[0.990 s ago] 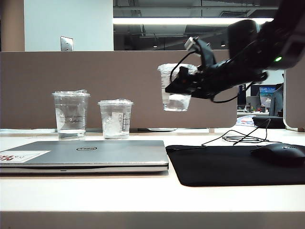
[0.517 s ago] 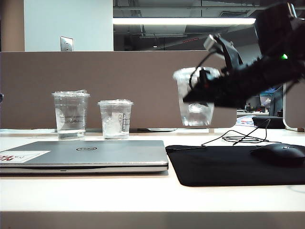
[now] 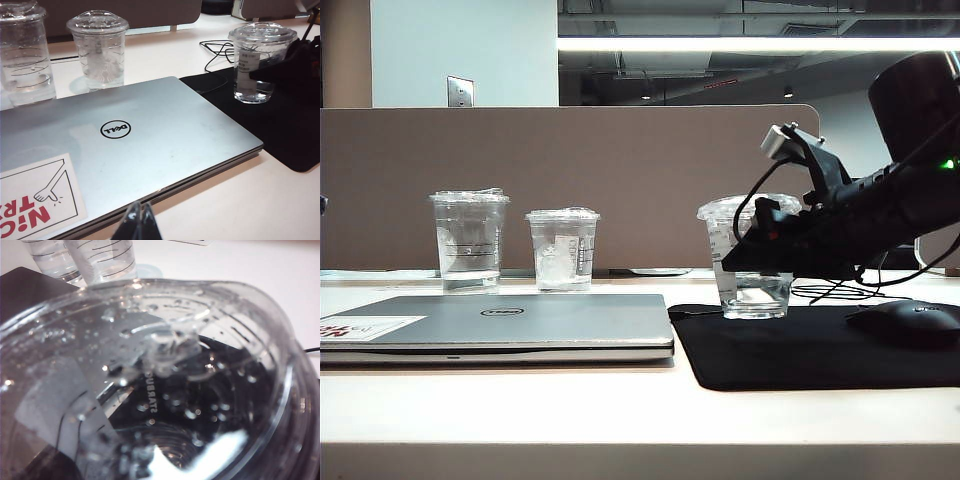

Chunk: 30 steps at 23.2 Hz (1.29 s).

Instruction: Pick up the coffee cup on the right and place it on the right side of the laptop.

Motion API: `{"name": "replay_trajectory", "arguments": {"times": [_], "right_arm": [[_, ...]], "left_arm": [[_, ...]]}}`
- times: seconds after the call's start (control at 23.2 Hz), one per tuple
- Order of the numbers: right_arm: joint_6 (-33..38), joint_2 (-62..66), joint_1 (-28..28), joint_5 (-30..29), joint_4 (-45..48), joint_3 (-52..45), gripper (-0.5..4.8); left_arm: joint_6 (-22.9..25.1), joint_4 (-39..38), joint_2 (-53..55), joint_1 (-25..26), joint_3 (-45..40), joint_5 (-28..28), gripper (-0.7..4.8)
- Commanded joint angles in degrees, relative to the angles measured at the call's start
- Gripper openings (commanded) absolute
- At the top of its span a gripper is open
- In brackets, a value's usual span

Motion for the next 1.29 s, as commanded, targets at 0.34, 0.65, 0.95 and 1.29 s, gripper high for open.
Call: {"name": "replay_trajectory", "arguments": {"times": [0.34, 0.65, 0.95, 1.29], "right_arm": [[0.42, 5.20, 0.15, -0.70, 6.88, 0.37, 3.16], [0.44, 5.49, 0.15, -2.86, 6.86, 0.37, 4.79], [0.44, 2.21, 0.15, -2.82, 2.36, 0.31, 4.79], [-0.26, -7.93, 0.13, 0.42, -11.67, 0.31, 4.79]], "left_arm": [[0.24, 0.76, 0.00, -0.02, 0.15, 0.17, -0.05], [0.24, 0.74, 0.00, -0.02, 0.15, 0.17, -0.05], [0.24, 0.72, 0.00, 0.00, 0.15, 0.17, -0.05], [0.24, 0.72, 0.00, 0.02, 0.17, 0.17, -0.05]]}}
